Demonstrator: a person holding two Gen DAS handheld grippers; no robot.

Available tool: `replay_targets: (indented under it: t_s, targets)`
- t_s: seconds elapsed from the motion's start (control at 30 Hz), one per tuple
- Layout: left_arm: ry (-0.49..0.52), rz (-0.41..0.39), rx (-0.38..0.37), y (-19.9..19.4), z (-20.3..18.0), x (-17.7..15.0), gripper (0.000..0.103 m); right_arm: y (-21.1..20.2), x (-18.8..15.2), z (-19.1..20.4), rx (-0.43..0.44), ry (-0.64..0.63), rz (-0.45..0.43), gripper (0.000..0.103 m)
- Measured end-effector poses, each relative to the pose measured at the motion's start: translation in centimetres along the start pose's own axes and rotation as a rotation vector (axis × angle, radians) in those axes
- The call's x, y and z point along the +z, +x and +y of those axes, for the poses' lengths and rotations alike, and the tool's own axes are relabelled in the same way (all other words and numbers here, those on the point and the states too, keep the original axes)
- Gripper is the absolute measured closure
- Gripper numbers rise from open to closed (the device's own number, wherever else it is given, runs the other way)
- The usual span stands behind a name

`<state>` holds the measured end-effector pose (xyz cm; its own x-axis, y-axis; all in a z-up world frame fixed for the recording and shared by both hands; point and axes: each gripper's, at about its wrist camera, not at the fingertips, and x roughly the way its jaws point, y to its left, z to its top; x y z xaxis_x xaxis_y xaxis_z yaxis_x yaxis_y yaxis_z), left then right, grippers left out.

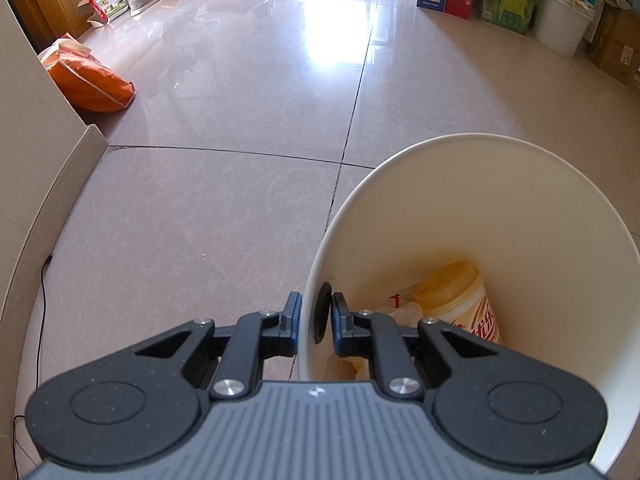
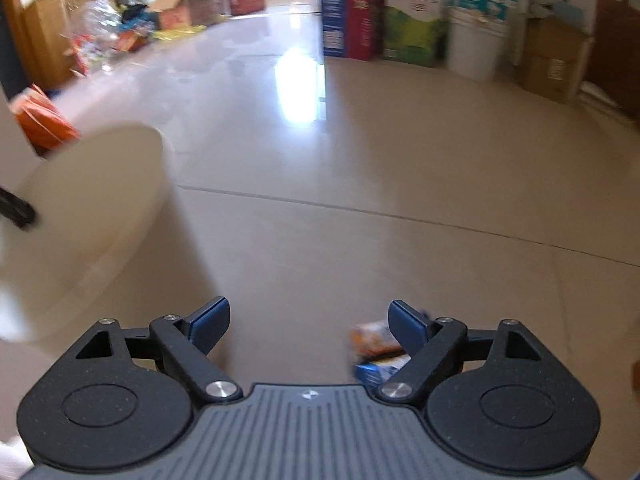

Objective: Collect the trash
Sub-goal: 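Grasp the first orange-and-blue yogurt carton with the right gripper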

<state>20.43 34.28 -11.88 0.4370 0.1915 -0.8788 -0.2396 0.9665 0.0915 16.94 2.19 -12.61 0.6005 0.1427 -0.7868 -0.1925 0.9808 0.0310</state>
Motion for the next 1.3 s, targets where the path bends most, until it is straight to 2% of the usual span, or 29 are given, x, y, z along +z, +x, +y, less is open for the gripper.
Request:
replay_targets:
  t_s: [0.13, 0.27, 0.47, 0.57, 0.7, 0.9, 1.17, 1.3]
  targets:
    - [-0.001, 0.000, 0.000, 0.0, 0.0, 0.0, 0.089, 2.9, -3.6, -2.0, -0.039, 0.049, 0.043, 0.013]
    - [0.000, 0.000, 0.001, 0.0, 0.0, 0.0, 0.089, 5.9, -5.9, -4.4, -0.046, 0.218, 0.117, 0.013]
    - [0.005, -0.001, 0.005, 0.0, 0.0, 0.0, 0.089, 9.6, -7.6, -7.6, -0.132, 0.444, 0.180, 0.013]
    - [0.003, 0.001, 0.005, 0.0, -0.1, 0.0, 0.089, 11.7, -7.2, -8.4, -0.210, 0.492, 0.222, 0.013]
    - [0.005, -0.001, 0.004, 0.0, -0.1, 0.0, 0.089, 14.2, -6.8, -9.5, -0.228, 0.554, 0.267, 0.013]
    - [-0.001, 0.002, -0.002, 0.0, 0.0, 0.0, 0.089, 16.8, -6.9, -9.7, -0.285, 0.554, 0.326, 0.013]
    - [-0.006, 0.004, -0.004, 0.0, 0.1, 0.1, 0.089, 19.3, -7.1, -11.2, -0.288, 0.687, 0.357, 0.013]
    - [-0.012, 0.006, -0.008, 0.1, 0.3, 0.1, 0.089, 19.9, -7.5, -11.1, -0.288, 0.686, 0.393, 0.013]
